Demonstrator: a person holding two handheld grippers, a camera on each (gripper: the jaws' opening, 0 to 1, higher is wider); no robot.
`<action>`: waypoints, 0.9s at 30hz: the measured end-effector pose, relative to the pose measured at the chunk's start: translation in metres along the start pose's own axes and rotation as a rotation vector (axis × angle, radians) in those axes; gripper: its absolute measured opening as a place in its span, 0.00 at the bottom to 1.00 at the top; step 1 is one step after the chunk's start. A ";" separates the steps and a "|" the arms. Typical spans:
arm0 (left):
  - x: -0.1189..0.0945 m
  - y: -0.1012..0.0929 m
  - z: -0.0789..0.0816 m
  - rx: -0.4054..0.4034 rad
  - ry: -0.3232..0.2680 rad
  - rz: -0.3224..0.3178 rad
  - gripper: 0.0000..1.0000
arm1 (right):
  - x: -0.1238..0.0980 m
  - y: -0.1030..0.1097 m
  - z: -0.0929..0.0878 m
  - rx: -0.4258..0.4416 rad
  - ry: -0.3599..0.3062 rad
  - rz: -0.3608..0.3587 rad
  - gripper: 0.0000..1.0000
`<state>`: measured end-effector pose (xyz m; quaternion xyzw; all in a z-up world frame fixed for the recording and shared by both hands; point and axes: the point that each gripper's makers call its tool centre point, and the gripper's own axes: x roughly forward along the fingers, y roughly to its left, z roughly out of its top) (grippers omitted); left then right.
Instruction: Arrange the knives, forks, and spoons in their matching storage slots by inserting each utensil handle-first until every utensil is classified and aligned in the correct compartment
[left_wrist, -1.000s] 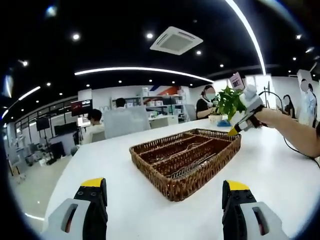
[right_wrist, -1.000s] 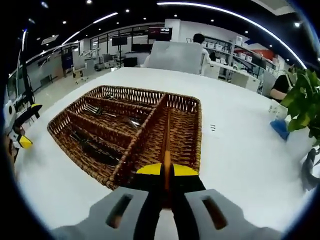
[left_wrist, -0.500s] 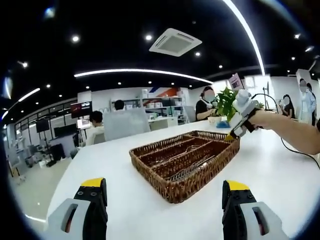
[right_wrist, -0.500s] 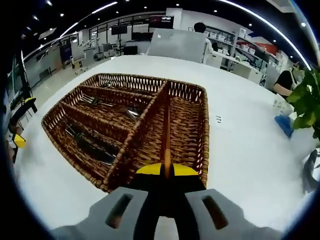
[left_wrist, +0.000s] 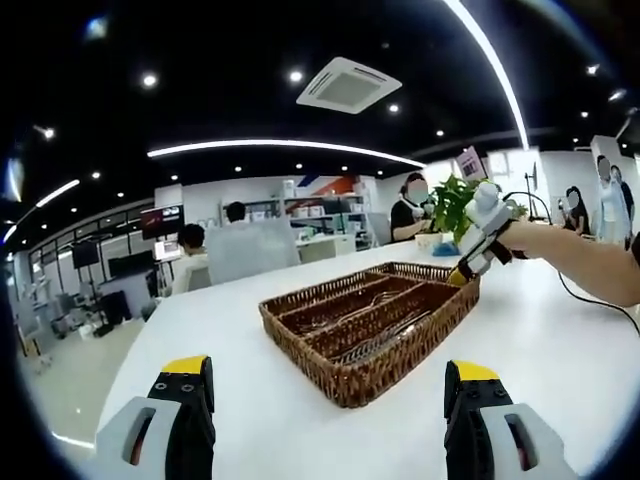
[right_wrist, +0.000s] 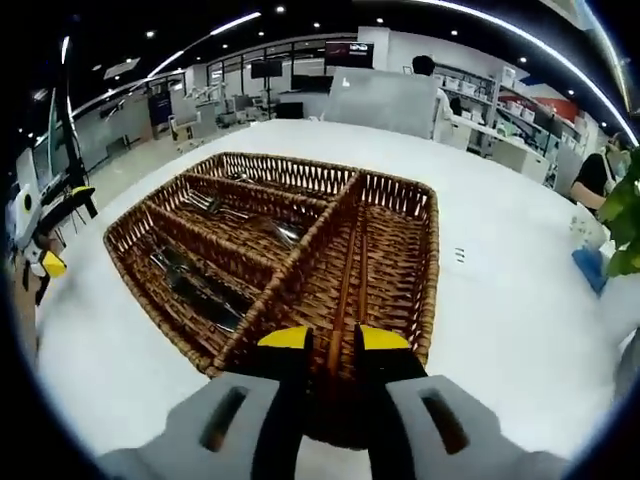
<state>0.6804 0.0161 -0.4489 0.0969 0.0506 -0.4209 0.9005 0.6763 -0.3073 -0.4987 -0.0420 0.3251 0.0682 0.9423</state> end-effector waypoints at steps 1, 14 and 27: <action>0.000 -0.001 0.000 -0.002 -0.002 -0.002 1.00 | 0.000 0.000 0.007 -0.052 -0.035 0.005 0.25; 0.002 -0.005 -0.010 -0.013 0.018 -0.004 1.00 | -0.016 0.004 0.085 -0.101 -0.323 0.073 1.00; 0.003 0.000 -0.012 -0.033 0.014 -0.004 1.00 | 0.037 0.047 0.101 -0.349 -0.245 0.191 0.30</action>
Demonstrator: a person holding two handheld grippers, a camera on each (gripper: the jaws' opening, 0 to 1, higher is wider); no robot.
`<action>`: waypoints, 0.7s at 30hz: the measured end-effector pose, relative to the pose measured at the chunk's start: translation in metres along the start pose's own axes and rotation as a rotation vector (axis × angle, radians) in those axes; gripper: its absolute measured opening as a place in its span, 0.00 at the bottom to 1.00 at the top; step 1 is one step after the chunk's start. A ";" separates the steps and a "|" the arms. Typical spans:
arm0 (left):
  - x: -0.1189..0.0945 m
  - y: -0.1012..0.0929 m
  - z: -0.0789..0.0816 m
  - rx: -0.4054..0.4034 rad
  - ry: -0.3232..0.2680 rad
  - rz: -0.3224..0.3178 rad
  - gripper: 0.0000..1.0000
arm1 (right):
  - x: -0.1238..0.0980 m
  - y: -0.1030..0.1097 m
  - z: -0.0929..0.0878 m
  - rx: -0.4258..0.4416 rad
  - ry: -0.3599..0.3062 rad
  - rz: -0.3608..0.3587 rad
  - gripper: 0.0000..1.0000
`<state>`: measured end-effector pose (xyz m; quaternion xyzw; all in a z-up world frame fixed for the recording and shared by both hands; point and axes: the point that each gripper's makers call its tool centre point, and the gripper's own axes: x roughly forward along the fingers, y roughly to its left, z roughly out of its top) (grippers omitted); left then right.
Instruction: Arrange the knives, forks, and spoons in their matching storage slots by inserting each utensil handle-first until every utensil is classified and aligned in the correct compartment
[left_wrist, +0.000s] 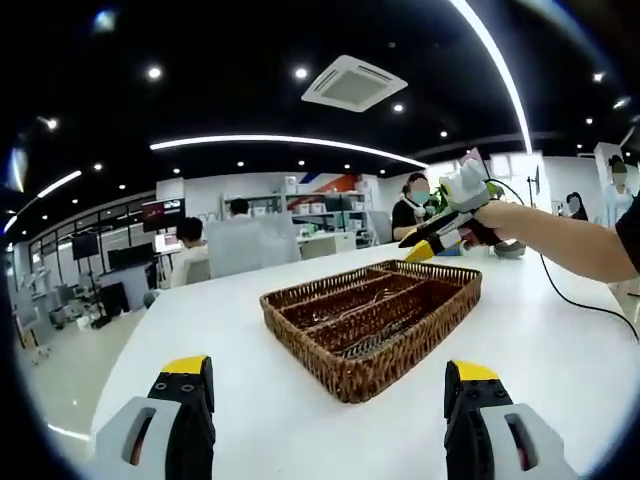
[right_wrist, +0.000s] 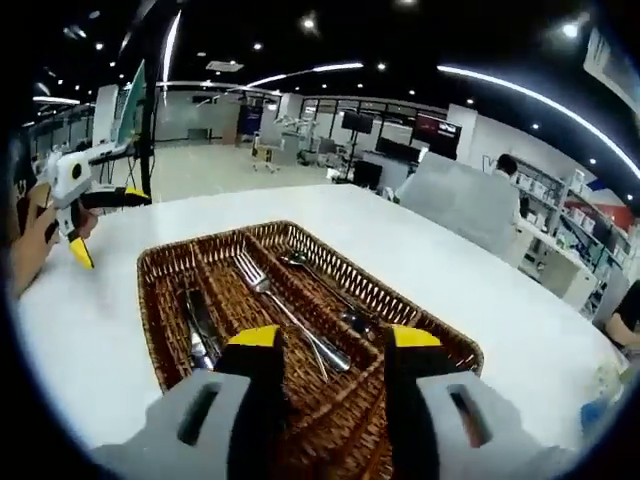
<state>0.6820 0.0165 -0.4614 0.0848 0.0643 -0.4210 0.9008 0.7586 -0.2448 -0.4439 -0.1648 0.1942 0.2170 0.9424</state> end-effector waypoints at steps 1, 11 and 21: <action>0.000 0.000 0.000 -0.002 0.002 -0.004 1.00 | 0.004 0.002 0.000 0.018 0.001 0.013 0.19; 0.001 0.004 0.000 -0.006 0.004 -0.010 1.00 | 0.041 0.008 -0.020 0.162 0.118 0.100 0.00; -0.001 0.009 0.002 -0.011 0.003 -0.011 1.00 | 0.056 0.015 -0.025 0.193 0.181 0.195 0.17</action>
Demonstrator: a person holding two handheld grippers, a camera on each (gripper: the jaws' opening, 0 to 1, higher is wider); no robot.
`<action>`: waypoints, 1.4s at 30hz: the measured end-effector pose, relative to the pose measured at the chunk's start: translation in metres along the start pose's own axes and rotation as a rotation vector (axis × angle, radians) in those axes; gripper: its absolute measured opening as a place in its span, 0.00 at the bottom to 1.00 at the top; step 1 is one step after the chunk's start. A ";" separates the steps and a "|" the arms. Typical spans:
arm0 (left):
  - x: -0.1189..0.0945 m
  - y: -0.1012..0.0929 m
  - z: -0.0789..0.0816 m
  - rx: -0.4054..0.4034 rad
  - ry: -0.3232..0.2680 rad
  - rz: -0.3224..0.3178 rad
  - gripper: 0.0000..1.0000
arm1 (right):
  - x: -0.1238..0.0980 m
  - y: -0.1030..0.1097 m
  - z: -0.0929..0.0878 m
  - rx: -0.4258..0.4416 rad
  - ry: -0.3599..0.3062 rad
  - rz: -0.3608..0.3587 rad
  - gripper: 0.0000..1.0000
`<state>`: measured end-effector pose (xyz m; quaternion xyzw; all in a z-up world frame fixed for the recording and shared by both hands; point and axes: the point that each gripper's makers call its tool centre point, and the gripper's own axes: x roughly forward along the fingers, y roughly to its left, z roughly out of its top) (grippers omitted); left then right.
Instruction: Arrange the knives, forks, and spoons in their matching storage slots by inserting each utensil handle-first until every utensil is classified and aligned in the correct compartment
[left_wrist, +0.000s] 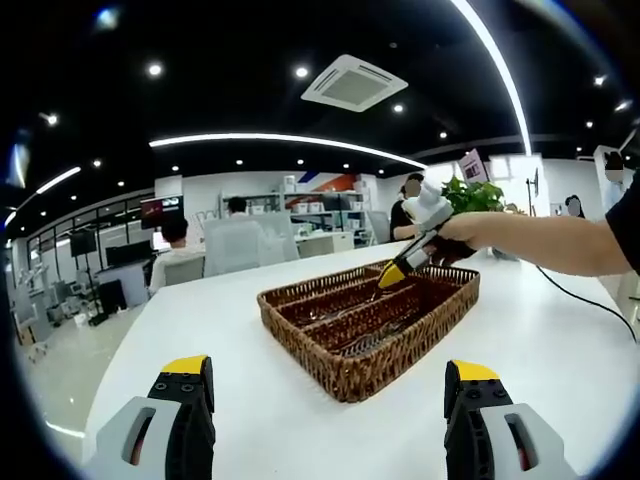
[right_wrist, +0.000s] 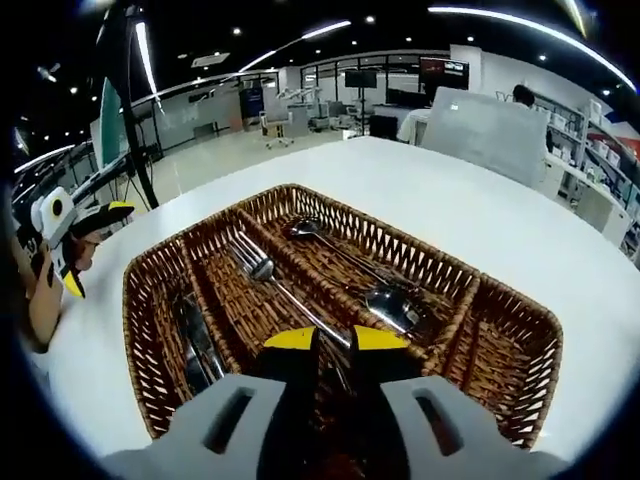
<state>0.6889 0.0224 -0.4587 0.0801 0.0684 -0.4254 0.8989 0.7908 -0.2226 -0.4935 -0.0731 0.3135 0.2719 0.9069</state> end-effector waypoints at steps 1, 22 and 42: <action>0.000 0.000 0.000 -0.001 0.000 -0.001 1.00 | -0.004 0.003 -0.003 -0.010 -0.004 0.001 0.18; 0.001 -0.004 -0.003 -0.004 0.006 -0.002 1.00 | -0.007 0.016 -0.017 0.005 0.064 0.099 0.13; 0.003 -0.002 0.000 -0.041 -0.028 0.015 1.00 | -0.063 0.007 0.015 -0.108 -0.217 -0.060 0.99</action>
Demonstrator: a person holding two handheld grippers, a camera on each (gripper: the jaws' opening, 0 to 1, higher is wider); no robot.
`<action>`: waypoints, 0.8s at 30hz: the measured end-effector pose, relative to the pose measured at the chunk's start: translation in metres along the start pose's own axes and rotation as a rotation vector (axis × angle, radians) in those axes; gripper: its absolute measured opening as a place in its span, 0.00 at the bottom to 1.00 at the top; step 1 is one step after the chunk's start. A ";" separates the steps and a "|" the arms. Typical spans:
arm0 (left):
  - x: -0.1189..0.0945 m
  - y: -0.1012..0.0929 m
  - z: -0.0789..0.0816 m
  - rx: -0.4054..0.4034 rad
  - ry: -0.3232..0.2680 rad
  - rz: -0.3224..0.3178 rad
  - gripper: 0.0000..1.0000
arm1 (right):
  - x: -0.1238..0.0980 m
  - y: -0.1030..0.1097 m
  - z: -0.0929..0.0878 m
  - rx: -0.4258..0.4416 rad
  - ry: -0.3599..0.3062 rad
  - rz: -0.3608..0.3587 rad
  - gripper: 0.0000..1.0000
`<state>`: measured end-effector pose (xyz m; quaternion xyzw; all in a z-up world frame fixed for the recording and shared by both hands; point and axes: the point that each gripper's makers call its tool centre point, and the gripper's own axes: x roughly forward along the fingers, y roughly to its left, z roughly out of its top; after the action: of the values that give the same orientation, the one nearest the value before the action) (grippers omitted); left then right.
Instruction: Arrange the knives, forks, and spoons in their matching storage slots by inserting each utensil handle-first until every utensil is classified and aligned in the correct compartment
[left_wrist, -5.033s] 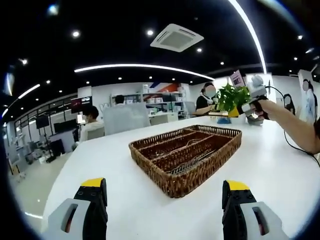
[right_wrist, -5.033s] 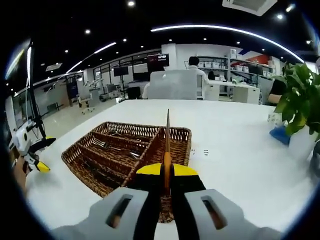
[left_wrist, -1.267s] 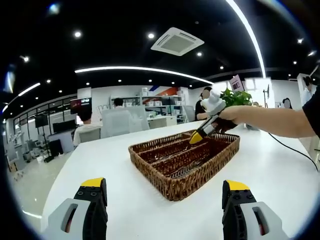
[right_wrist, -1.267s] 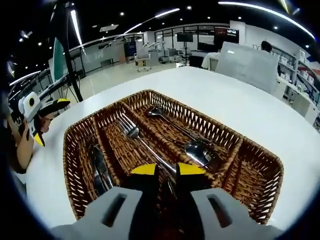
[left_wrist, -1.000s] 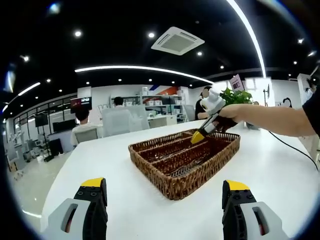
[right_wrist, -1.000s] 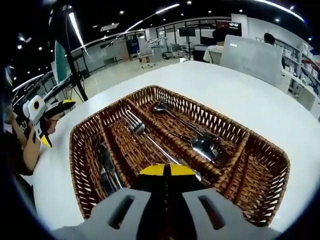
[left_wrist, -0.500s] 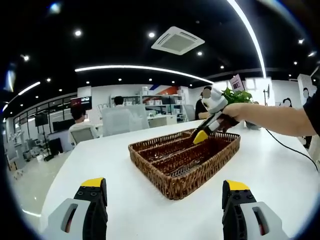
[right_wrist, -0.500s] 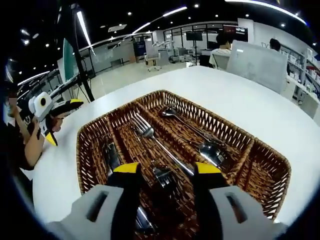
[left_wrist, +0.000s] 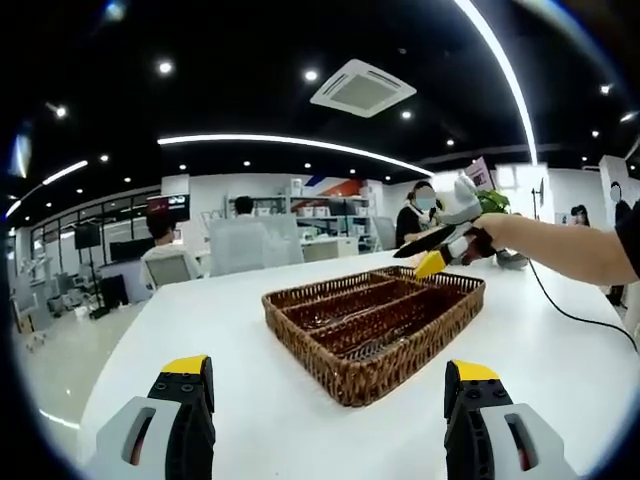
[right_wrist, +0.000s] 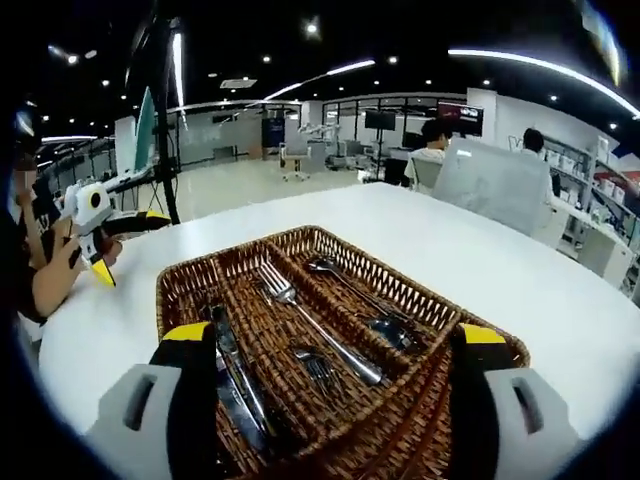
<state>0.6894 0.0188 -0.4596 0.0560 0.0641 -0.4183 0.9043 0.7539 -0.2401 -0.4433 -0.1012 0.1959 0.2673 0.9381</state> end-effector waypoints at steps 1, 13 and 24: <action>0.001 -0.001 -0.001 -0.003 0.001 -0.005 1.00 | -0.004 0.001 -0.001 -0.004 -0.007 -0.007 0.99; 0.010 -0.025 -0.007 -0.001 0.021 -0.099 1.00 | -0.068 0.006 -0.019 -0.038 -0.089 -0.106 0.99; -0.004 -0.035 0.007 0.015 0.063 -0.142 1.00 | -0.130 0.014 -0.052 -0.006 -0.034 -0.143 0.99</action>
<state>0.6611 -0.0020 -0.4542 0.0713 0.0930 -0.4799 0.8695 0.6282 -0.3038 -0.4363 -0.1133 0.1714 0.2017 0.9576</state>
